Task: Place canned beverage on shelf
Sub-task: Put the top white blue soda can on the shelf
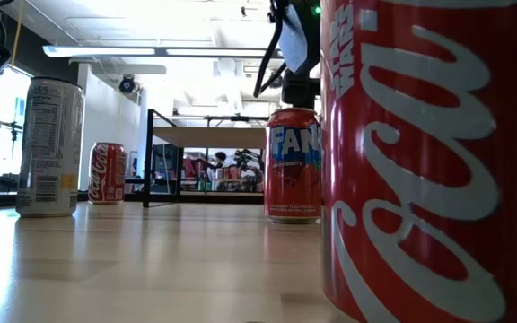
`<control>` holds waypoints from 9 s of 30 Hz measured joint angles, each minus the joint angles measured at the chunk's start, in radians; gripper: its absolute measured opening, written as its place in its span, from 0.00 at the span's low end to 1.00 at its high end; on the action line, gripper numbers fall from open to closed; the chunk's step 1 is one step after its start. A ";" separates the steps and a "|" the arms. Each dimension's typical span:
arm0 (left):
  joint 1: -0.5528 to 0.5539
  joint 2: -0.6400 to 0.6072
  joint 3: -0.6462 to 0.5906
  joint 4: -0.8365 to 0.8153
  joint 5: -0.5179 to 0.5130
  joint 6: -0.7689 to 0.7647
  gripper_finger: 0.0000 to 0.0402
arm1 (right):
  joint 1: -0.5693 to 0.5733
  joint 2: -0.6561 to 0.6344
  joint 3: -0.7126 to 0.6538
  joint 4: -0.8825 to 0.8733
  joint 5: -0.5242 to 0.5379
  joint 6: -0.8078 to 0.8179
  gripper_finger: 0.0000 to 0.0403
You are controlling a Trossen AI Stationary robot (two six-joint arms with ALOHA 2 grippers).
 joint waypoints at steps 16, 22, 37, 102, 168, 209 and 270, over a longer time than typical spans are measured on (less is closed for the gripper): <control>0.000 0.000 0.000 0.000 0.000 0.000 0.90 | 0.000 0.000 0.000 0.009 0.011 0.029 0.77; 0.000 0.000 0.000 0.000 0.000 0.000 0.90 | 0.001 0.000 0.000 0.018 0.011 0.019 0.61; 0.000 0.000 0.000 0.000 0.000 0.000 0.90 | 0.001 0.000 0.000 0.015 -0.021 -0.038 0.78; 0.000 0.000 0.000 0.000 0.000 0.000 0.90 | -0.071 0.000 0.000 -0.005 0.052 -0.039 0.61; 0.000 0.000 0.000 0.000 0.000 0.000 0.90 | -0.164 -0.291 0.485 -0.169 0.148 -0.826 0.61; 0.000 0.000 0.000 0.000 0.000 0.000 0.90 | -0.476 -0.287 0.247 0.306 0.004 -1.131 0.64; 0.000 0.000 0.000 0.000 0.000 0.000 0.90 | -0.610 -0.422 -0.121 1.019 0.004 -1.600 0.64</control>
